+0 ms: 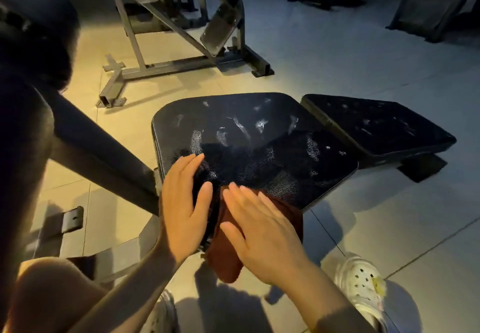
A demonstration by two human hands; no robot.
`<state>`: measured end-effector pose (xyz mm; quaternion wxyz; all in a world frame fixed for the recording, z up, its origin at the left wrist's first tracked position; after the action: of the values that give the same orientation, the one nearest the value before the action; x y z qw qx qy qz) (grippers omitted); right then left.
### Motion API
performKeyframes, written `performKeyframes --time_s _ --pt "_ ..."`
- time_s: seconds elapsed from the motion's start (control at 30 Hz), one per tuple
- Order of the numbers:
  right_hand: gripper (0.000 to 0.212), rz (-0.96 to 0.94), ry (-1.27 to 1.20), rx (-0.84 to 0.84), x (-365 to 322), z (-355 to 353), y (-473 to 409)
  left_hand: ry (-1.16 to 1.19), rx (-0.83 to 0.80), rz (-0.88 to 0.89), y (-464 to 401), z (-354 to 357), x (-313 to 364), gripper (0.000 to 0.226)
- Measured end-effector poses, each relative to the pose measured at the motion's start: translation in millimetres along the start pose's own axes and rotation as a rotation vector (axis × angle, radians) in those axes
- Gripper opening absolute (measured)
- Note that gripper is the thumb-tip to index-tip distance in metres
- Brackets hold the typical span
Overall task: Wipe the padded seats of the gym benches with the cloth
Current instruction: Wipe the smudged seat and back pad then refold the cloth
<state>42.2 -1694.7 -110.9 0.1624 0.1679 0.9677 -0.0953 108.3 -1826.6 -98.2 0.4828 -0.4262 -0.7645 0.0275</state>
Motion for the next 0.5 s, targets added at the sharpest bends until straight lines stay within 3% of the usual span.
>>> performKeyframes --time_s 0.17,0.23,0.37,0.43,0.5 --pt "0.064 0.344 0.070 -0.026 78 -13 -29 0.071 0.099 -0.248 5 -23 -9 0.044" --pt "0.064 0.368 0.099 -0.036 86 -18 -31 0.075 0.130 -0.295 11 -32 -14 0.040" --pt "0.075 0.119 0.094 -0.073 31 -2 -22 0.086 0.209 -0.353 21 -38 -13 0.025" --pt "0.084 -0.048 0.079 -0.104 -1 6 -27 0.203 0.278 -0.358 27 -33 -7 0.023" --pt "0.075 -0.160 0.042 -0.135 -21 10 -43 0.317 0.339 -0.325 32 -32 2 0.026"
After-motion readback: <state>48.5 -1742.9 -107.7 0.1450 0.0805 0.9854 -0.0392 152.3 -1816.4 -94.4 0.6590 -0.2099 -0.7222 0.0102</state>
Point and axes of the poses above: each hand's wrist, its own y-axis away from the middle knuckle, its own z-axis out of the palm, x = y × z, the point moved 5 cm from there along -y, towards the middle knuckle, and after that the axes turned 6 degrees about -z, right-handed, at the moved point
